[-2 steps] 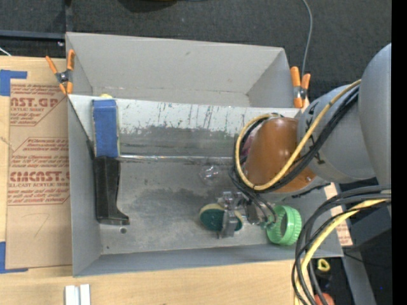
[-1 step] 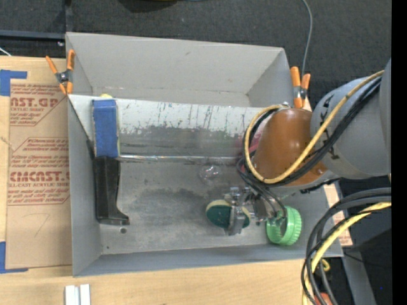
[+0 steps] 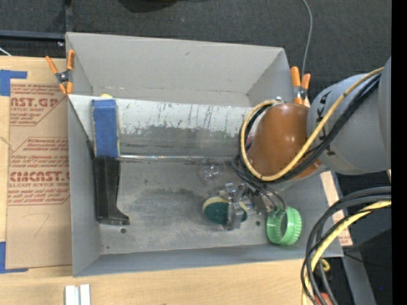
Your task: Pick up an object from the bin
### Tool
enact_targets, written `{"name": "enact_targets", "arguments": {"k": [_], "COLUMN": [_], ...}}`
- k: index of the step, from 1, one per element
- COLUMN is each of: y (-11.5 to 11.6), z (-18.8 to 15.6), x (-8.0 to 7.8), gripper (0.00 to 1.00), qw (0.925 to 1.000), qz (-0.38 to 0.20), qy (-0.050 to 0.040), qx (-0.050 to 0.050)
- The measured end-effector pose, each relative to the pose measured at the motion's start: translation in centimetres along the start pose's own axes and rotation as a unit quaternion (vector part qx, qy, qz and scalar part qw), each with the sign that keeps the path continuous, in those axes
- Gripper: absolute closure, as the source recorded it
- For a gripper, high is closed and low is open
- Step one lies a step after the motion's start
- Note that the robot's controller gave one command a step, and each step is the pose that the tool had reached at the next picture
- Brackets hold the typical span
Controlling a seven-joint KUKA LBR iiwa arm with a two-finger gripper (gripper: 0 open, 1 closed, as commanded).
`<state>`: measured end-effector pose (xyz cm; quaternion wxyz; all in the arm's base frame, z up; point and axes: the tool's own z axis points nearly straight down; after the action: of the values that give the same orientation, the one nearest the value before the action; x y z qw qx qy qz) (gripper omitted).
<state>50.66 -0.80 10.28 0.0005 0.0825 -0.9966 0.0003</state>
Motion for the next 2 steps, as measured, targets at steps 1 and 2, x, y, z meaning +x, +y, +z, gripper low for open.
{"name": "enact_targets", "arguments": {"k": [1, 2], "y": [0.2, 0.1], "z": [-10.7, -14.4], "x": [0.8, 2.8], "gripper": [1.0, 1.0], "qw": [0.9998, 1.0], "qz": [0.02, -0.004], "qy": [-0.0001, 0.0046], "qx": [0.0, -0.001]}}
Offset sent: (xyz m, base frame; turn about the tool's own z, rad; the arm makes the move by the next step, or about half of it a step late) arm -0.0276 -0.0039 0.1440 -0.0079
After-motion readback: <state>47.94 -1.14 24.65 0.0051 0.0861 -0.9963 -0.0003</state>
